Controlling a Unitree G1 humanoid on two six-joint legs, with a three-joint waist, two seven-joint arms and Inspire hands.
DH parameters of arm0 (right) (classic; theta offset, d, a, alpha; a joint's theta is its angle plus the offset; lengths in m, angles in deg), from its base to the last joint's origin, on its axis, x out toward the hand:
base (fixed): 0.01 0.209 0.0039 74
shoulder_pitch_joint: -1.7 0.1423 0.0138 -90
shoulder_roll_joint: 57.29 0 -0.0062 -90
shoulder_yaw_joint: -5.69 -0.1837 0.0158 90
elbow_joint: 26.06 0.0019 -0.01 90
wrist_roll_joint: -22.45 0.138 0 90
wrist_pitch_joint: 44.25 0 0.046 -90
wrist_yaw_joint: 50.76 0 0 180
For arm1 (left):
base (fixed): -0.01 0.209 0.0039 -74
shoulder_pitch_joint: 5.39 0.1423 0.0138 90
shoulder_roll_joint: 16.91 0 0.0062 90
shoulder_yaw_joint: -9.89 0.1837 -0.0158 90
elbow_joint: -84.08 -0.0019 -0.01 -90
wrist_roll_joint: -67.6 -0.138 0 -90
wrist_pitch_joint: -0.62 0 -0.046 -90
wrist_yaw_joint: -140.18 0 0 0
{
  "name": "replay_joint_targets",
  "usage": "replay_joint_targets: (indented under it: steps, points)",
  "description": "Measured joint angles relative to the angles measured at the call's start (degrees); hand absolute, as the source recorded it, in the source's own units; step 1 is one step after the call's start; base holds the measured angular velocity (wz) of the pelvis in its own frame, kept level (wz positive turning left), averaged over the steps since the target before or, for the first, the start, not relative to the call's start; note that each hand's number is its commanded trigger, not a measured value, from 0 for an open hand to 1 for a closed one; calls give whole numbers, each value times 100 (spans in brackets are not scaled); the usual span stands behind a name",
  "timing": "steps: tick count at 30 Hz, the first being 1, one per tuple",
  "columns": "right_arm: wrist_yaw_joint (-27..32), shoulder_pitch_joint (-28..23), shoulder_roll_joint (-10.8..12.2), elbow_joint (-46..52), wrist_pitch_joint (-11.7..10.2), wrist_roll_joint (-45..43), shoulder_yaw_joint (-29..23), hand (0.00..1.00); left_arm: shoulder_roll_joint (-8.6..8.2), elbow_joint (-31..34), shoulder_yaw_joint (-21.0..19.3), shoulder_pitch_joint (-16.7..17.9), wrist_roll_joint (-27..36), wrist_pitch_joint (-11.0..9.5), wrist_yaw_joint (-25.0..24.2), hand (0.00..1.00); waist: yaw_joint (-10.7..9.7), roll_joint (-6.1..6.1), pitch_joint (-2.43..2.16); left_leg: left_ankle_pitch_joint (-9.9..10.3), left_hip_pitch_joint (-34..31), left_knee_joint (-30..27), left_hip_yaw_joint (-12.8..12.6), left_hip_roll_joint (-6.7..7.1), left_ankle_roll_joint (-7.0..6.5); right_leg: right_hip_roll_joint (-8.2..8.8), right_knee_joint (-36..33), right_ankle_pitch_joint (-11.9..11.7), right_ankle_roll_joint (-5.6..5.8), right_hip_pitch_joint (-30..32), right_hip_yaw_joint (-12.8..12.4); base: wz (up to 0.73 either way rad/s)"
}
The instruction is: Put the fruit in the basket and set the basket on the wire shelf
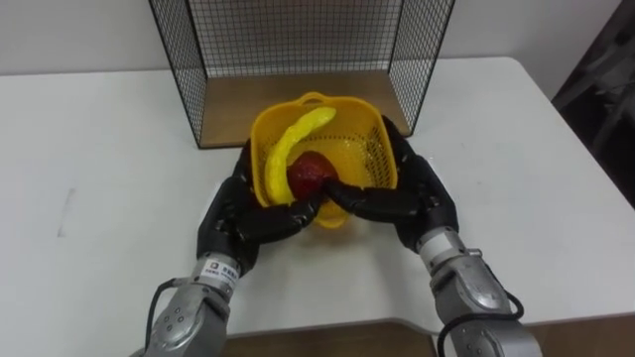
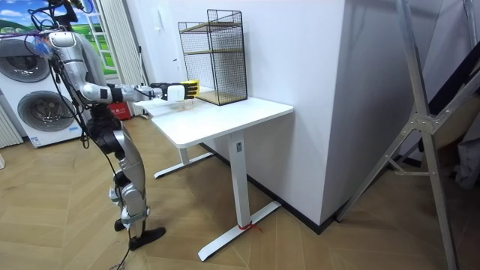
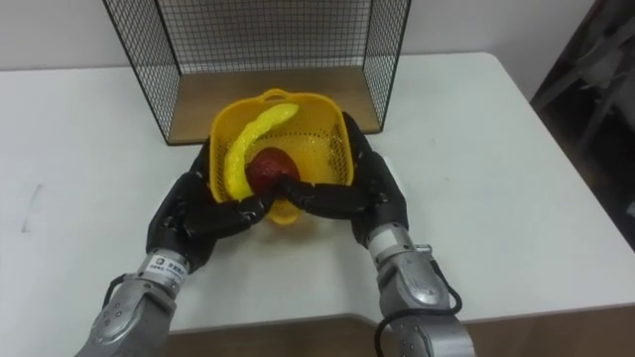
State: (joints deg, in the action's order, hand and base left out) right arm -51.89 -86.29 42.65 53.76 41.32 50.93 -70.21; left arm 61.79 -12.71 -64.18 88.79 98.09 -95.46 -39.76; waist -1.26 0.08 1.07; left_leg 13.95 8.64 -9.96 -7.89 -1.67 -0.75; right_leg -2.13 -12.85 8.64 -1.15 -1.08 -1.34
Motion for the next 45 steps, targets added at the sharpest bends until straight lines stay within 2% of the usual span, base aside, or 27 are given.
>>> replay_joint_targets:
  steps: [5,10,15,20,23,33,34,35,36,37,38,39,40,41,42,43,44,45]
  points:
    - [139,0,36,328,0,-172,-24,0,-11,62,0,-192,-15,-9,164,0,-2,0,-2,0,-7,-47,-1,0,0,2,-21,-1,-1,-5,-1,0]
    - [158,2,41,520,-126,-171,-41,0,-11,371,-2,-209,-15,-39,197,0,-2,-15,-23,0,9,-48,-8,-1,0,1,-38,-3,-5,-9,-4,0]
    - [266,3,49,701,-131,-162,-33,0,-14,539,-2,-209,-13,-39,277,0,9,-17,-24,0,9,-62,-12,-1,0,2,-65,-3,-4,0,0,0]
    - [359,3,123,866,-238,-157,-28,0,-33,807,-2,-211,-15,-56,356,0,6,-14,-25,0,15,-84,-12,-1,0,4,-81,-4,-5,2,4,0]
    - [359,3,124,877,-307,-174,-26,0,-76,810,-1,-214,-11,-90,356,0,4,-14,-26,0,38,-88,-11,0,0,6,-85,-3,-5,0,4,0]
    - [358,2,126,875,-325,-139,12,0,-77,809,3,-212,-21,-102,411,0,21,-22,-21,12,19,-224,-21,-11,17,4,-226,23,-20,2,19,-1]
    - [357,1,136,872,-339,-136,17,0,-76,808,-13,-212,-24,-122,413,0,45,-55,0,33,1,-328,-59,-24,47,5,-354,76,-41,57,20,-17]
    - [342,2,134,866,-353,-120,19,0,-76,808,-13,-212,-24,-158,415,0,118,-105,24,144,-39,-537,-136,-59,70,0,-586,216,-84,180,38,-20]
    - [302,1,136,860,-366,-107,16,0,-82,794,-9,-210,-29,-190,419,0,139,-128,27,347,-151,-902,-136,-124,98,-20,-883,396,-127,274,84,-14]
    - [294,0,137,853,-371,-82,20,0,-81,784,-9,-211,-28,-191,423,0,144,-142,23,436,-225,-1116,-135,-162,121,-32,-1020,485,-150,313,107,0]
    - [286,-1,149,810,-375,-39,23,0,-73,758,-9,-211,-28,-195,424,0,156,-204,24,532,-373,-1595,-133,-208,182,-37,-1301,656,-189,368,122,3]
    - [280,-1,159,785,-375,-34,23,0,-69,738,-10,-210,-25,-201,424,0,158,-242,19,537,-500,-1918,-135,-236,189,-34,-1414,739,-240,397,122,0]
    - [256,-2,142,766,-375,-11,25,0,-73,709,-5,-208,-16,-202,427,0,171,-235,23,533,-816,-2686,-130,-377,192,-92,-1544,820,-301,404,138,-12]
    - [229,-4,122,765,-375,27,25,0,-72,709,-5,-206,15,-214,429,0,193,-142,27,522,-1100,-3417,-59,-566,200,-218,-1670,905,-326,403,124,-17]
    - [224,-8,128,766,-375,38,26,0,-66,709,-6,-205,24,-225,429,0,202,-110,31,498,-1201,-3679,23,-627,204,-272,-1736,937,-363,400,115,-24]
    - [223,-18,139,765,-376,55,32,0,-60,703,-8,-205,23,-247,429,0,216,-95,35,388,-1349,-4083,113,-718,239,-370,-1847,995,-427,379,60,-19]
    - [220,-31,133,761,-375,53,37,0,-56,675,-5,-202,12,-259,427,0,233,-114,43,144,-1537,-4408,210,-758,256,-425,-1890,1025,-483,322,9,-14]
    - [211,-44,133,757,-376,63,38,0,-54,673,-3,-186,13,-261,424,0,231,-151,25,8,-1621,-4550,260,-737,259,-433,-1905,1041,-509,259,-42,8]
